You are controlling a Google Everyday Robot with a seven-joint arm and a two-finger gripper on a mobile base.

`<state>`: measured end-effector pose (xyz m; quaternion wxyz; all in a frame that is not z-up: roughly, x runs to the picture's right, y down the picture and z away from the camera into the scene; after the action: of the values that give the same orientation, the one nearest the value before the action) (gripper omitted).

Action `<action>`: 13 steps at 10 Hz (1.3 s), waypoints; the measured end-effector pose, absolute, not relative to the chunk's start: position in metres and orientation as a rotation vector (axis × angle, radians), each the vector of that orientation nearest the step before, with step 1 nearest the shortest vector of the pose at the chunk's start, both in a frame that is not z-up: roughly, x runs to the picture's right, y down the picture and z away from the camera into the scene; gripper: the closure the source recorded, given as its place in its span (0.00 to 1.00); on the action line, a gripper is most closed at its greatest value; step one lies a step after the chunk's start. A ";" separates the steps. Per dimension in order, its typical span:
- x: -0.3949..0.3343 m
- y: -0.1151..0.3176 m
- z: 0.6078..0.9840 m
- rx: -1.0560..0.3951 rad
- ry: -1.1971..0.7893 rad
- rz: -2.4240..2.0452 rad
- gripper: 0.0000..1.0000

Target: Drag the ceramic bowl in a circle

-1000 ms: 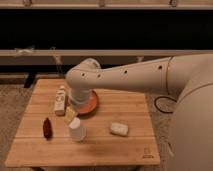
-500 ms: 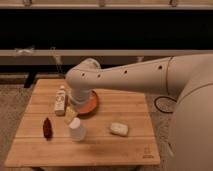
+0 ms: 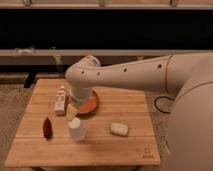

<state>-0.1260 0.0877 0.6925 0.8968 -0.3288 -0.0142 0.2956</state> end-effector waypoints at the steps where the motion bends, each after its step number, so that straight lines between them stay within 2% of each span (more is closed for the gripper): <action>1: -0.113 0.071 0.709 -0.646 0.017 0.623 0.20; 3: -0.103 0.052 0.731 -0.603 0.075 0.641 0.20; 7: -0.076 0.026 0.803 -0.498 0.226 0.704 0.20; 13: -0.067 0.052 0.886 -0.509 0.298 0.770 0.20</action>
<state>-0.0669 0.0524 0.8861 0.8848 -0.2446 0.1430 0.3700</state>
